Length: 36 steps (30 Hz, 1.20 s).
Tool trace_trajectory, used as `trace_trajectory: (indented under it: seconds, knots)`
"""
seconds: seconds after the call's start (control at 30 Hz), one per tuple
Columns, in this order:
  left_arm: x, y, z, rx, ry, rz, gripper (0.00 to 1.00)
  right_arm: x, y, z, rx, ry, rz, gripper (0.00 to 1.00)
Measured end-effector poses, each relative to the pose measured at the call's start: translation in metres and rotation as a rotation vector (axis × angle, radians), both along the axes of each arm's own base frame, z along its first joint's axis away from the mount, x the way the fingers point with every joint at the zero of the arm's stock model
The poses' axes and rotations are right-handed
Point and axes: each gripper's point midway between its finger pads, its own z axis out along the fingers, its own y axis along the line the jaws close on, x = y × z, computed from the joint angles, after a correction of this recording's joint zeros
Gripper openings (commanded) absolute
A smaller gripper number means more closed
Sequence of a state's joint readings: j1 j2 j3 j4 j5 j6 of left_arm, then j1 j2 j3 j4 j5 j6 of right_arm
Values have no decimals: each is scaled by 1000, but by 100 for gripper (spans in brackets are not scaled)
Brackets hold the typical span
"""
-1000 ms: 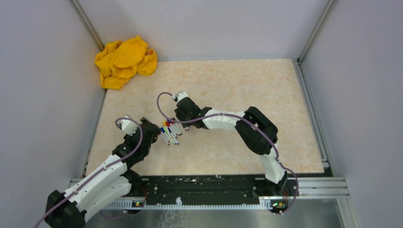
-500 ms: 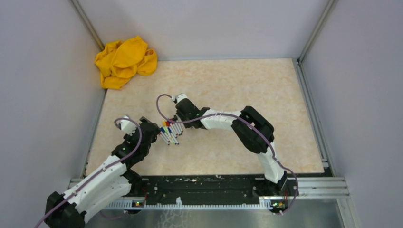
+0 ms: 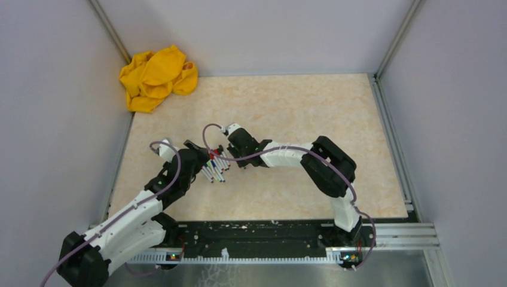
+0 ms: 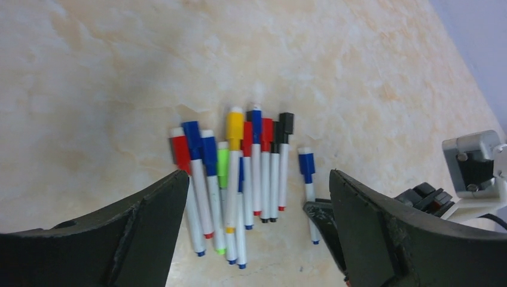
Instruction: Open the pen caps
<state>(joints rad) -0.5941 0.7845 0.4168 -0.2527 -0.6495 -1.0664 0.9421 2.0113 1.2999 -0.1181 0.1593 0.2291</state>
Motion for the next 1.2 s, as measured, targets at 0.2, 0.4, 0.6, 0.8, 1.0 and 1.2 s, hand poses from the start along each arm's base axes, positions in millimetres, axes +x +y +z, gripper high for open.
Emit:
trace_trajectory:
  seconds: [0.2,0.4,0.6,0.8,1.0,1.2]
  knots:
    - [25,-44,8,-77,-4,-122,93,-27,-8,23,76,36,60,0]
    - [36,-79,6,-170,-1,-224,69,-45,-5,52,213,38,101,0]
    - [39,-99,12,-268,-13,-270,65,-56,-1,64,300,49,134,0]
    - [38,-109,12,-325,-1,-293,65,-60,-6,80,354,43,141,0]
    - [36,-116,4,-345,30,-310,60,-54,-7,94,396,24,143,0]
    - [37,-121,4,-362,34,-324,51,-52,-7,96,413,30,150,0]
